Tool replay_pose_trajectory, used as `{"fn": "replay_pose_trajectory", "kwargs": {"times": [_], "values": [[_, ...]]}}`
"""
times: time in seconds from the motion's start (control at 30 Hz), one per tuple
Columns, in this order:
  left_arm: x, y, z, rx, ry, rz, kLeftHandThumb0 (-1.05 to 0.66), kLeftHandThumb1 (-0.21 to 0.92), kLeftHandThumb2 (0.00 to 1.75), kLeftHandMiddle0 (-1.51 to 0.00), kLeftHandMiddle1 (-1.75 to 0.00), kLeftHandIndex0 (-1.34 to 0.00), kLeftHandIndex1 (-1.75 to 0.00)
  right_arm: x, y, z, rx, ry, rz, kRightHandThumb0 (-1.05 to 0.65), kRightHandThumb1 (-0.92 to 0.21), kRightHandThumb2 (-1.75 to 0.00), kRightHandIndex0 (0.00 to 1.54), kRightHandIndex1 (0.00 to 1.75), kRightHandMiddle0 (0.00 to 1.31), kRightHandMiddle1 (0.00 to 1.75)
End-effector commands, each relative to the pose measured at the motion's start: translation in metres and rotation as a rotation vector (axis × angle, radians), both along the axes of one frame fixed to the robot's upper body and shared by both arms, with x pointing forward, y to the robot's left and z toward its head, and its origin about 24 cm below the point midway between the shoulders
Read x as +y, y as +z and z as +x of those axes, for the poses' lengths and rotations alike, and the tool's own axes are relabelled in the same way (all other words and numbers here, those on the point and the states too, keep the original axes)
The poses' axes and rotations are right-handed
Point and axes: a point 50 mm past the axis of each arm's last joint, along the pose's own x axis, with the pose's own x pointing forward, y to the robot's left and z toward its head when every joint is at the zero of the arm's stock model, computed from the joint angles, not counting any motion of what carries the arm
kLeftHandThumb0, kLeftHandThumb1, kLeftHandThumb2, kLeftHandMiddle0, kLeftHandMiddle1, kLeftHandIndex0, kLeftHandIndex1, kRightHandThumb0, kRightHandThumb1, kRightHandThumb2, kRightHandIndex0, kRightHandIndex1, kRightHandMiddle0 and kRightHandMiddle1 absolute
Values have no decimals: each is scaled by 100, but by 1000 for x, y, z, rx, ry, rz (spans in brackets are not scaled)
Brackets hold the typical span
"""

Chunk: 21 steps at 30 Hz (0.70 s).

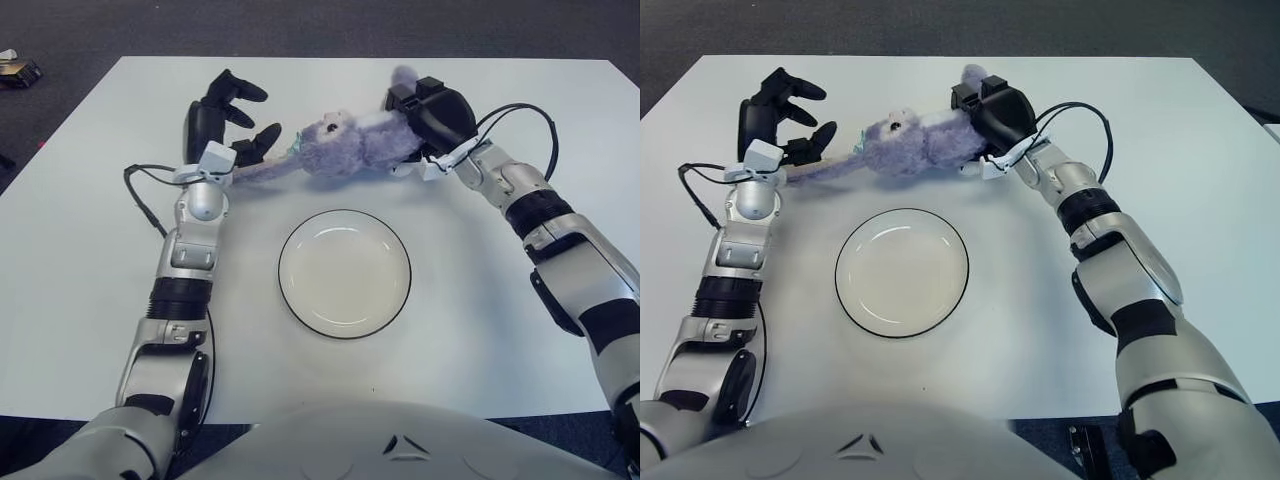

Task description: Put the doll into the plate.

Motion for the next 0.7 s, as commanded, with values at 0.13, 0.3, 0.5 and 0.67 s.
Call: {"fn": "replay_pose_trajectory", "kwargs": {"times": [0.13,0.3,0.5,0.67], "values": [[41,7,-10,-48,106,32,-1,64,56,-81,-120,-57,-124,-12,17,1,-65,-18,16,35,-47,-111,49,173,52,175],[64,14,-18,-100,181,44,-1,68,52,-77,-124,-54,-124,-15,21,1,-83,-25,51,41,-49,-109,47,174,54,175],[92,18,-23,-129,239,25,-1,78,34,-76,-121,-53,-121,-17,26,0,-117,-27,87,41,-50,-108,47,175,54,175],[104,21,-26,-154,266,9,-1,85,22,-76,-119,-52,-121,-19,30,-2,-135,-35,119,42,-49,-108,47,175,54,175]]}}
